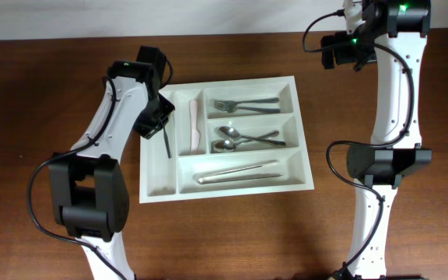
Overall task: Pack container
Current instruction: 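Lower the spoon into the left compartment and open the left gripper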
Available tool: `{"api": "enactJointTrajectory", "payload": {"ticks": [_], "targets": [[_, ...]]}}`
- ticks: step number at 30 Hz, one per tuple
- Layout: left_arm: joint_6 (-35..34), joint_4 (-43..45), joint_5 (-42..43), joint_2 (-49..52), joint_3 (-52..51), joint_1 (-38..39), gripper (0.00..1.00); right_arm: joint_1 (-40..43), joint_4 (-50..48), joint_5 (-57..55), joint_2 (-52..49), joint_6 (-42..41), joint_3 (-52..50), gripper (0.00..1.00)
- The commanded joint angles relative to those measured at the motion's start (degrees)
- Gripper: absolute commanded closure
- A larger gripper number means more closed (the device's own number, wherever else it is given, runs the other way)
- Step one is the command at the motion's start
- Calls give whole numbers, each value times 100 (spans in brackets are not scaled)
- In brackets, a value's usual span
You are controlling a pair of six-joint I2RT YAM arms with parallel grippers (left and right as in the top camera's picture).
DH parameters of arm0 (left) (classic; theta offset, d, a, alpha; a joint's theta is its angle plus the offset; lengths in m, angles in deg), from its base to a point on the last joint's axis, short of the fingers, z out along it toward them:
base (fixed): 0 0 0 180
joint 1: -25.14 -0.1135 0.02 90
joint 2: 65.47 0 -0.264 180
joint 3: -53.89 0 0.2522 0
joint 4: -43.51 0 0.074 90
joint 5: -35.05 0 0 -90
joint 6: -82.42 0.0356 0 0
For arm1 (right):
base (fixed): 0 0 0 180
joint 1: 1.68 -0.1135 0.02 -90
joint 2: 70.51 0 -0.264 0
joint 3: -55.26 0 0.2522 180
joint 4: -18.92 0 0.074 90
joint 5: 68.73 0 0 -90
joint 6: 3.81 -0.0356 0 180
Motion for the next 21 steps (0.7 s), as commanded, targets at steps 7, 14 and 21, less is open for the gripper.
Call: {"api": "enactJointTrajectory", "payload": {"ticks": [7, 14, 21], "targets": [[-94, 28, -76, -122, -81, -20, 85, -20, 33, 55, 177, -11, 59, 1], [-94, 33, -57, -122, -81, -22, 72, -20, 35, 55, 177, -11, 59, 1], [-94, 55, -4, -160, -61, -151, 73, -20, 33, 55, 177, -11, 59, 1]]}}
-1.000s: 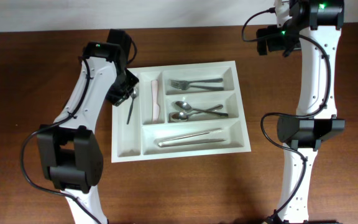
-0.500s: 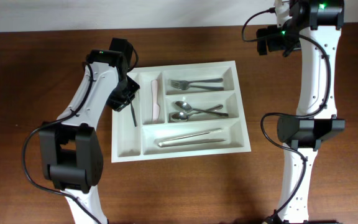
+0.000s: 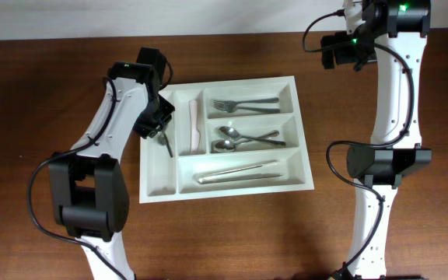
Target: Pack container
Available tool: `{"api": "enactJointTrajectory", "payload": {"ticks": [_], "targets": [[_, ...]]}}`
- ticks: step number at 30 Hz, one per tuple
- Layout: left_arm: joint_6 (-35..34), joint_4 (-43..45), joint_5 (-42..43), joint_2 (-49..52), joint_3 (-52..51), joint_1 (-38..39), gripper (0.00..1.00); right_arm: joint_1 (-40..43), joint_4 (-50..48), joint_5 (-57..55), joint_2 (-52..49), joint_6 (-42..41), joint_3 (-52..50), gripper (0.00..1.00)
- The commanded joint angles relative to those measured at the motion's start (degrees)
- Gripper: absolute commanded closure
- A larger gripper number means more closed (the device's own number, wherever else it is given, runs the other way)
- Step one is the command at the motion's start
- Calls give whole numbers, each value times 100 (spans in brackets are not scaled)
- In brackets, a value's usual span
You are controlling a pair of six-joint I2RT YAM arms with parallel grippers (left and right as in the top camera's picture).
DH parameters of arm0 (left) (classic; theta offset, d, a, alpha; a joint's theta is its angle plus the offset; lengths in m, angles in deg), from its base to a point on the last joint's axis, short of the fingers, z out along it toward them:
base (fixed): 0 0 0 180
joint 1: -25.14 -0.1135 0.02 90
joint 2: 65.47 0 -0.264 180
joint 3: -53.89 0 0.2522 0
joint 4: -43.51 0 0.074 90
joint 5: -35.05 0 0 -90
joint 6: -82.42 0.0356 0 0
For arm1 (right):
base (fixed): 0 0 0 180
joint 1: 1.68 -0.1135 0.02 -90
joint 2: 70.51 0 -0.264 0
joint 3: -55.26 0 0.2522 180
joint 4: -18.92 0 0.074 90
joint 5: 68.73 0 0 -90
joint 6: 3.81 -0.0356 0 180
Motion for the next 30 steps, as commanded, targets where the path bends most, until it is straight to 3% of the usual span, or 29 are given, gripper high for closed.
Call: {"api": "enactJointTrajectory", "payload": {"ticks": [1, 9, 14, 23, 27, 30], "targets": [[-31, 11, 17, -177, -2, -170, 73, -20, 33, 55, 177, -13, 59, 1], [188, 7, -201, -791, 146, -614, 72, -20, 33, 55, 177, -13, 59, 1], [186, 4, -693, -1449, 146, -994, 62, -20, 33, 55, 177, -13, 59, 1], [184, -7, -2052, -2332, 146, -1628, 28, -20, 33, 55, 177, -13, 59, 1], [184, -24, -2675, -2529, 146, -1873, 1, -20, 35, 55, 177, -13, 59, 1], [184, -118, -2769, -2551, 146, -2033, 1, -20, 33, 55, 177, -13, 59, 1]]}}
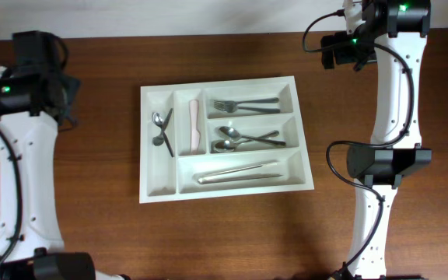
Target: Pack container
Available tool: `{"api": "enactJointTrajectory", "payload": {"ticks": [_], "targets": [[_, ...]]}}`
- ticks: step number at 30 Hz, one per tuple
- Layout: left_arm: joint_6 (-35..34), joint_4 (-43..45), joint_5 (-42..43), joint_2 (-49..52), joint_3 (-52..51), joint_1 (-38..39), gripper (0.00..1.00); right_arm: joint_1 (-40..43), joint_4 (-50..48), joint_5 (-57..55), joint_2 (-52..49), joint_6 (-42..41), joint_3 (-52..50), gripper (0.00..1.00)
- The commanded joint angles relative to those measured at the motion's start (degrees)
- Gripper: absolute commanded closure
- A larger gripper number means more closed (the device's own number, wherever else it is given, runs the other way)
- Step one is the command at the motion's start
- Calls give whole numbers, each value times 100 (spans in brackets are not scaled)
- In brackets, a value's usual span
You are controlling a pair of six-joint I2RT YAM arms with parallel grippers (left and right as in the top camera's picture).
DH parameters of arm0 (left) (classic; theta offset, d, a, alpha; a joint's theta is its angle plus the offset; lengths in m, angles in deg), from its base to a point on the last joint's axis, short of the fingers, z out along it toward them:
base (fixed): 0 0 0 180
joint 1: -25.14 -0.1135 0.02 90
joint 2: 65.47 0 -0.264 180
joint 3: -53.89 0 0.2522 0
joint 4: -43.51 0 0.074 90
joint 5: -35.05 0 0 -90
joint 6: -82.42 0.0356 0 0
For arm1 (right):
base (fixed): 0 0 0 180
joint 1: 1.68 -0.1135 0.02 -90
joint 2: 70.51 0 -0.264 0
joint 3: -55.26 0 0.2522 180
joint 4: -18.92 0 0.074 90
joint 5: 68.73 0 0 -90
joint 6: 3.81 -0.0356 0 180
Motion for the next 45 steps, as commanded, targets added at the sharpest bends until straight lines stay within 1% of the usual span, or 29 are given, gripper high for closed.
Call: {"api": "enactJointTrajectory", "payload": {"ticks": [1, 22, 26, 29, 32, 36, 41, 45], "targets": [[28, -90, -501, -116, 70, -166, 1, -20, 33, 55, 177, -11, 59, 1], [28, -107, -459, -109, 70, -199, 1, -20, 33, 55, 177, -11, 59, 1], [26, -107, -459, -109, 70, -197, 1, -20, 33, 52, 535, -11, 59, 1], [28, -107, -459, -109, 70, -197, 1, -13, 28, 52, 1034, -11, 31, 1], [28, -107, -459, -109, 70, -197, 1, -13, -175, 52, 1589, -9, -238, 1], [28, -107, -459, -109, 70, -197, 1, -13, -852, 55, 2564, -11, -1204, 1], [28, -107, -459, -109, 70, -197, 1, -13, -2109, 79, 4118, -103, -3259, 1], [26, -107, -459, -109, 70, -197, 1, -13, -3541, 164, 5515, -98, -5200, 1]]}}
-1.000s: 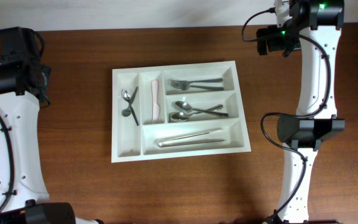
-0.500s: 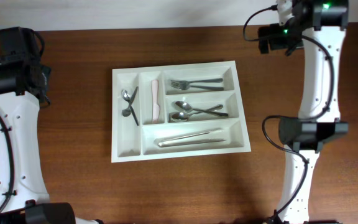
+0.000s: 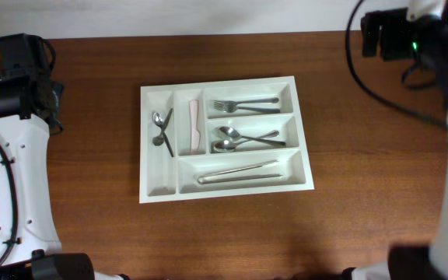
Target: Pack container
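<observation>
The white cutlery tray (image 3: 151, 193) lies in the middle of the table. Its far-left slot holds two small spoons (image 3: 160, 129), and the slot beside it a pale pink utensil (image 3: 194, 126). On the right, forks (image 3: 243, 103) fill the top slot, spoons (image 3: 243, 138) the middle one, and long silver pieces (image 3: 239, 171) the bottom one. My left gripper (image 3: 23, 53) is a dark mass at the far left, well away from the tray. My right gripper (image 3: 387, 39) is at the far right corner. The fingers of both are too dark to make out.
The dark wooden table (image 3: 232, 233) extends all around the tray. A pale wall strip runs along the far edge. The white links of the left arm (image 3: 14, 171) run down the left side of the view.
The right arm has moved from the right-centre of the table out to the far right corner. The left arm has shifted slightly. The tray's contents are unchanged.
First my left gripper hung over the tray's far-left slot with a thin dark-handled utensil. It then sat lower in that slot. Later the left arm stood at the far left and two small spoons lay in the slot. Now both arms are clear of the tray.
</observation>
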Available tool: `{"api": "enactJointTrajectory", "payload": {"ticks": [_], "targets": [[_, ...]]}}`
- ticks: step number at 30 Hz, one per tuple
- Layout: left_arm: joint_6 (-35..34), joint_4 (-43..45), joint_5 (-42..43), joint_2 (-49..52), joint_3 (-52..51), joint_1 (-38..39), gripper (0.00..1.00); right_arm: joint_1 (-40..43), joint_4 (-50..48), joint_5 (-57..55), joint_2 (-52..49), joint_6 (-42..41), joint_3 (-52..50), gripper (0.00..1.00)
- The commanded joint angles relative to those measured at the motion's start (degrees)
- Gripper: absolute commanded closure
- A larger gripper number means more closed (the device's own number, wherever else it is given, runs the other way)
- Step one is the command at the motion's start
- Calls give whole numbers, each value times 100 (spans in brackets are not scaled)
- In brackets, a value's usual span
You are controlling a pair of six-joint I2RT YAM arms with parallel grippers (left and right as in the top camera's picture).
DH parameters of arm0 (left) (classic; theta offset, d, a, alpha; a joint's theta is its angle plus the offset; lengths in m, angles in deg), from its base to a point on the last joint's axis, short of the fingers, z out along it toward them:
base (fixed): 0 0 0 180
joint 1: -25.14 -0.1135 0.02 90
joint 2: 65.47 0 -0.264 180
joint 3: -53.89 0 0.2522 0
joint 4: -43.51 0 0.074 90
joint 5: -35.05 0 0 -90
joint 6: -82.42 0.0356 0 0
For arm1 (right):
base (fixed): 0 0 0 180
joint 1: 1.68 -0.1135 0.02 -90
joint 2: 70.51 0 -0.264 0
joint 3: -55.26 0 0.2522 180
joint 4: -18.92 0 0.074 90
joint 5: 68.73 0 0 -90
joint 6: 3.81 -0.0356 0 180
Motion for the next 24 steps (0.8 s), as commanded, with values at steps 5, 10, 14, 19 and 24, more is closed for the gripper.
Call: {"api": "enactJointTrajectory", "payload": {"ticks": [5, 10, 14, 19, 24], "targets": [[31, -20, -122, -83, 70, -13, 1, -13, -2256, 149, 2459, -87, -3429, 1], [31, -20, -122, -83, 70, -13, 1, -13, -3366, 372, 4048, -87, -5547, 1], [31, -20, -122, -83, 70, -13, 1, -13, -3919, 761, 5198, -85, -7121, 1], [31, -20, -122, -83, 70, -13, 1, -15, -4953, 859, 6575, -85, -9149, 1], [28, -20, -122, -83, 70, -13, 1, -15, -5661, 1104, 7458, -85, -10502, 1]]}}
